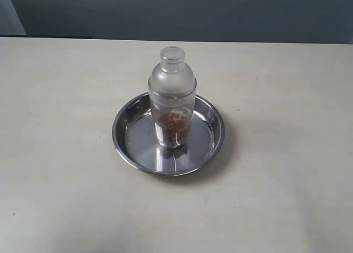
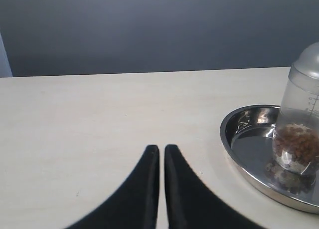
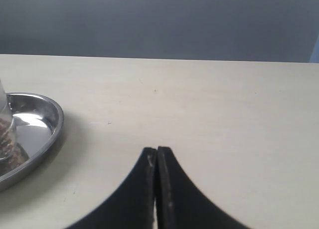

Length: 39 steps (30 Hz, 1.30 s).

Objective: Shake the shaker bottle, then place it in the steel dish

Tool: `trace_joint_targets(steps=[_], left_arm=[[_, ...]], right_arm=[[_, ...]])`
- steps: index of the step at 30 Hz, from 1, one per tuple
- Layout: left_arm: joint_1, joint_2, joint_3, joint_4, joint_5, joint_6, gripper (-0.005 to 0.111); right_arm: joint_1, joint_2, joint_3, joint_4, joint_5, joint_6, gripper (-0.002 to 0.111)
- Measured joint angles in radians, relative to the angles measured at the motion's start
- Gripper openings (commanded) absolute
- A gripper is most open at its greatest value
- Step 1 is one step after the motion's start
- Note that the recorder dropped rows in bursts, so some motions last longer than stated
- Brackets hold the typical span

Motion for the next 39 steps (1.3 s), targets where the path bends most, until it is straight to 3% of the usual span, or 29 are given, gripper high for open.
trace_joint_targets(steps=[39], left_arm=[[0.0, 0.0, 0.0, 0.028, 0.0, -0.001, 0.005]], right_arm=[[0.0, 0.0, 0.0, 0.0, 0.0, 0.0, -0.001]])
